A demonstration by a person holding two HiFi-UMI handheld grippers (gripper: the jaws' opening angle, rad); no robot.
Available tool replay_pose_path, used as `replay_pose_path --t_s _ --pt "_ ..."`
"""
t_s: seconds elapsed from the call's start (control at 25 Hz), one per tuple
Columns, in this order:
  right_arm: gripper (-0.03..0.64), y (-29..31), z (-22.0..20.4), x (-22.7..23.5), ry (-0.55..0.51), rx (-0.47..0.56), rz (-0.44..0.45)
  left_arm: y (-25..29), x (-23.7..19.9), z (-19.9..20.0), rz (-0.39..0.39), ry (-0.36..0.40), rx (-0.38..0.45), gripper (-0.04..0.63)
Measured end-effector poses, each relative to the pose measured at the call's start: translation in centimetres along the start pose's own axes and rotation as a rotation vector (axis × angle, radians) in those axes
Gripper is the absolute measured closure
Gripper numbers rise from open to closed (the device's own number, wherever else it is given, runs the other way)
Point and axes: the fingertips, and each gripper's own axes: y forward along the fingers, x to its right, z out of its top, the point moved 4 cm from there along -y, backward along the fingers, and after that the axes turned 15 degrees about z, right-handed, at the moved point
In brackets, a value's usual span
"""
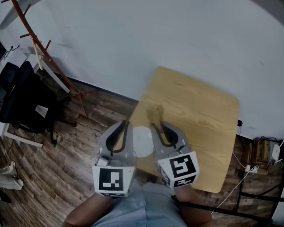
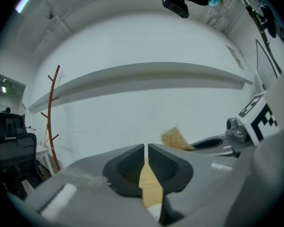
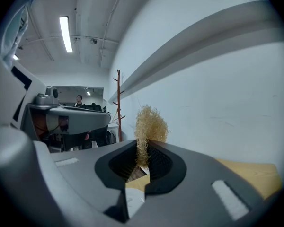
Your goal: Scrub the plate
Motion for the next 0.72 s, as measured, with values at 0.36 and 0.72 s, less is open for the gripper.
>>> replay_pose_path --t_s 0.36,0.72 --pt "0.574 2.1 -2.7 0.2 0.06 -0.087 -0.013 2.1 -1.5 -3.2 -0.023 -0.011 -0.121 0.548" --pt "0.575 4.0 -8.2 -0.5 0.141 -0.233 0.009 2.5 -2.0 -9.1 -0.064 -0.076 -0.282 0.548"
